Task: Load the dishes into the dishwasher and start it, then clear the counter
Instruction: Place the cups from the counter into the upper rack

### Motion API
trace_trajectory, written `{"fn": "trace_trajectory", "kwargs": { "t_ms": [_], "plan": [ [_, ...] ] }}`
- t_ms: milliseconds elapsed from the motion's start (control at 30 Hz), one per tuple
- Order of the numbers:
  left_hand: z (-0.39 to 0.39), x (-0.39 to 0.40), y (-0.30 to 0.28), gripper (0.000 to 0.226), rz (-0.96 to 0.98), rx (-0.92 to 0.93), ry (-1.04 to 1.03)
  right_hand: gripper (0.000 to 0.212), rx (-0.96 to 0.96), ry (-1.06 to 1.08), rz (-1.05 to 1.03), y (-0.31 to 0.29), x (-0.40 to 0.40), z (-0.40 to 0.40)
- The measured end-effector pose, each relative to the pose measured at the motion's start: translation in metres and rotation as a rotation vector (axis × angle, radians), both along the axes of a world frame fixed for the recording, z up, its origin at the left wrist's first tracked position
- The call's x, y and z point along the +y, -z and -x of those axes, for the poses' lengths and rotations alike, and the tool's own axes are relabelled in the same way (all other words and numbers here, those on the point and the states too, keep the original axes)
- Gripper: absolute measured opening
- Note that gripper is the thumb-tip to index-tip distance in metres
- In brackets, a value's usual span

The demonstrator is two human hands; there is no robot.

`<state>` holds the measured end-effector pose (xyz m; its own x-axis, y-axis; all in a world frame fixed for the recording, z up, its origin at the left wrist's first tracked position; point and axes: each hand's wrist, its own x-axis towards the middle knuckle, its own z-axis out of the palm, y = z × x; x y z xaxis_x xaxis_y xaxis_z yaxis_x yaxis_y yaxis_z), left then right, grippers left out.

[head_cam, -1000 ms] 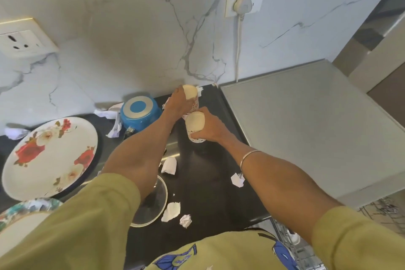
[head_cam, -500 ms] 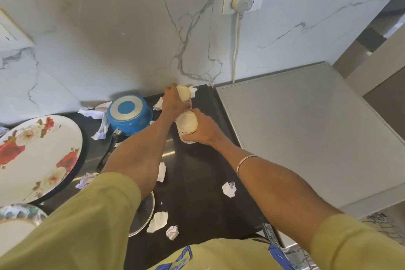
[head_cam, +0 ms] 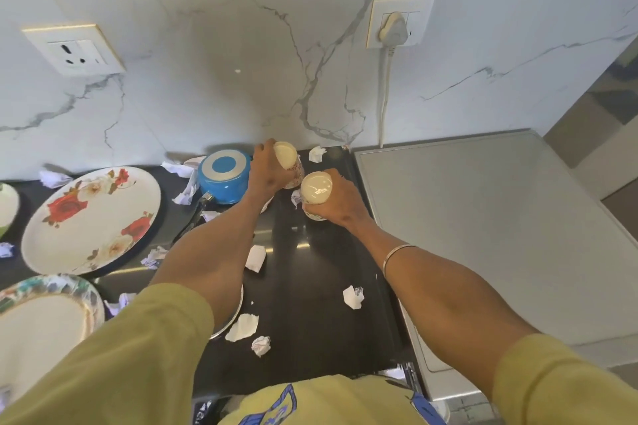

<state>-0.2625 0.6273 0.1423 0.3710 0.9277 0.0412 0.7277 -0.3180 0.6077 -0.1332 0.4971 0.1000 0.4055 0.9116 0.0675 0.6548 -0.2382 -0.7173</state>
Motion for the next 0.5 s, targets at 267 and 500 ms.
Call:
{"fn": "trace_trajectory", "kwargs": {
  "t_ms": [267, 500],
  "plan": [
    [0.029, -0.046, -0.02, 0.082, -0.144, -0.084, -0.059, 0.085, -0.04, 0.008, -0.021, -0.009, -0.043, 0.007],
    [0.068, -0.093, -0.029, 0.078, -0.149, -0.089, -0.012, 0.088, -0.105, 0.039, -0.045, -0.027, -0.094, 0.039]
  ]
}}
